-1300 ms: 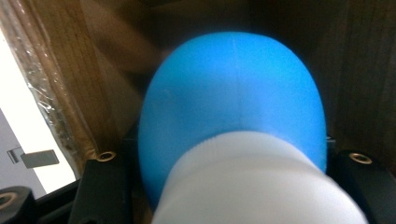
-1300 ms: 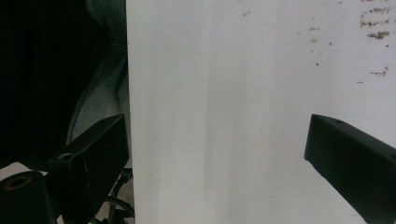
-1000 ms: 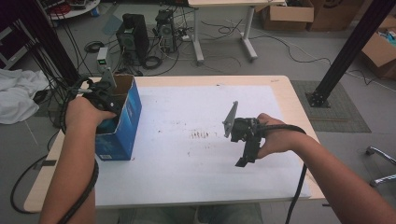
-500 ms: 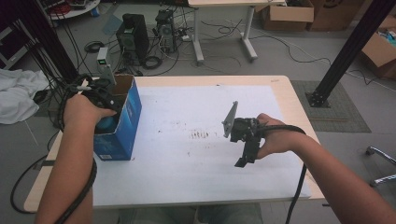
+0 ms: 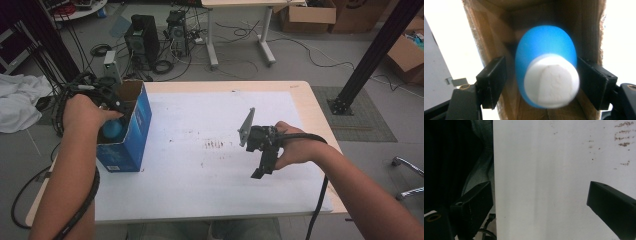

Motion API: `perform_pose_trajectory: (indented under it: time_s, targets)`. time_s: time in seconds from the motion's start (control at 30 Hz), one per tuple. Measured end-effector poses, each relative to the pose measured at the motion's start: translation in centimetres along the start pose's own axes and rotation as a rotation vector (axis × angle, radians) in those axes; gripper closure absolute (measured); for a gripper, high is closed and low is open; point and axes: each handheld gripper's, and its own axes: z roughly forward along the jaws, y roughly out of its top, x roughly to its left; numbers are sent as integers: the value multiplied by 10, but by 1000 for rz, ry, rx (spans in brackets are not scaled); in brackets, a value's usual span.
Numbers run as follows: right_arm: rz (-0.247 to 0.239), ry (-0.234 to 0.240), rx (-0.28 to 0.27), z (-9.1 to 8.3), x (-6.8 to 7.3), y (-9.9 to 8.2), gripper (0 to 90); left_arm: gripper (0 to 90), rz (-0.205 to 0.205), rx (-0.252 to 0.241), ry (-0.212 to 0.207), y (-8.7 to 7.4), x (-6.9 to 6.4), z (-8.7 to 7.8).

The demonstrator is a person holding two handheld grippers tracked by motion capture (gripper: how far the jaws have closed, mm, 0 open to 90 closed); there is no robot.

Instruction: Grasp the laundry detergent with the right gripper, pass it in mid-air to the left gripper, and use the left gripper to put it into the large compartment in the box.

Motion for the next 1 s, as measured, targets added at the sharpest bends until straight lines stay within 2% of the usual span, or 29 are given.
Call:
perform_pose_trajectory:
  time_s: [0.07, 0.23, 0.37, 0.67, 0.87, 1.0]
  targets:
    - [-1, -1, -2, 0, 0, 1, 65, 202, -9, -4, 11, 0, -1, -3]
    - [-5, -2, 2, 0, 0, 1, 65, 190, 9, -25, 27, -1, -4, -12]
    - [-6, -6, -4, -1, 1, 1, 62, 170, 20, -21, 33, -2, -7, -19]
    - [-2, -12, -8, -1, 2, 1, 57, 106, 63, -29, 40, -3, -17, -30]
    - [-3, -8, -8, -2, 2, 1, 57, 97, 91, -30, 51, -3, -25, -38]
    - [0, -8, -9, -2, 3, 1, 58, 81, 123, -21, 55, -2, -33, -43]
